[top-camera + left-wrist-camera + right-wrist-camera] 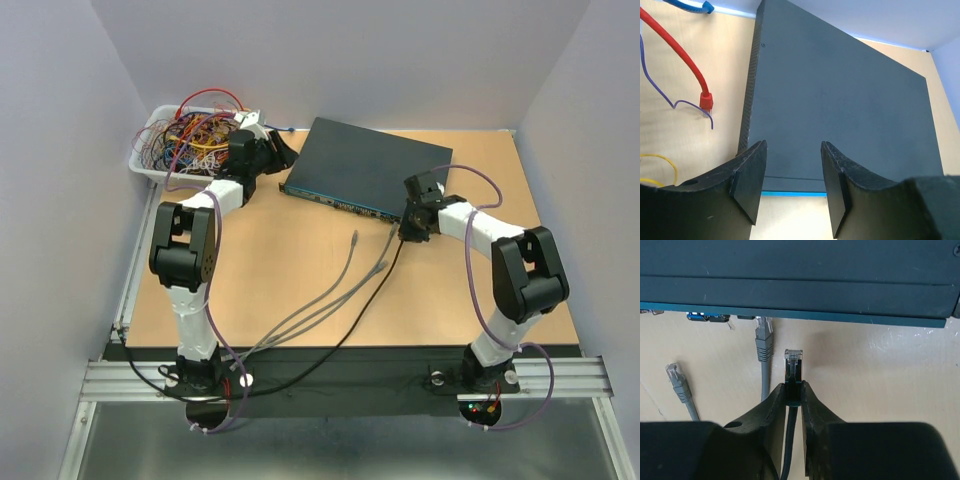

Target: Insert the plug into the switch port

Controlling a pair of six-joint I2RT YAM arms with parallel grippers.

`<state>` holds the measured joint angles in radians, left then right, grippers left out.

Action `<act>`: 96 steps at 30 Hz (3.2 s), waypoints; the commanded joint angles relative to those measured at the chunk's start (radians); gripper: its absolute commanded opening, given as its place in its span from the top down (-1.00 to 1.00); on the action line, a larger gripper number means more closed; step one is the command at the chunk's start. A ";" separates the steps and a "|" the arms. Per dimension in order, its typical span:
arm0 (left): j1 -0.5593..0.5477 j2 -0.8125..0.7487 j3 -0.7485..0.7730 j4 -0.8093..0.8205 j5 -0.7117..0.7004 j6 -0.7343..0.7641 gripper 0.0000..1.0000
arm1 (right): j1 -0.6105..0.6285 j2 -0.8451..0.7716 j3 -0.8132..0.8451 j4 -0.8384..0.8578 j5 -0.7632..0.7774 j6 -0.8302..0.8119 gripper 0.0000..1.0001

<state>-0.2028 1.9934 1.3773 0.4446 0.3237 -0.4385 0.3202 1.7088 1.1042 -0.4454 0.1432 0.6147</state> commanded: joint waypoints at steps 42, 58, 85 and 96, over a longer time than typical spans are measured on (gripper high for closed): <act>-0.026 0.036 -0.277 0.267 -0.037 0.058 -0.07 | -0.047 0.121 0.207 0.063 -0.125 -0.079 0.99; -0.038 0.033 -0.277 0.266 -0.077 0.063 -0.07 | -0.010 0.100 0.227 0.062 -0.131 -0.058 0.99; -0.043 0.042 -0.264 0.252 -0.074 0.072 -0.07 | 0.020 -0.030 0.102 0.054 -0.033 -0.012 0.99; -0.046 0.044 -0.259 0.250 -0.072 0.075 -0.07 | 0.020 -0.081 -0.017 0.048 -0.005 -0.001 0.99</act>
<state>-0.2413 2.0468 1.0927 0.6621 0.2539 -0.3840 0.3416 1.6455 1.0954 -0.4137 0.0937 0.6064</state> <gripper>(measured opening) 0.537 0.207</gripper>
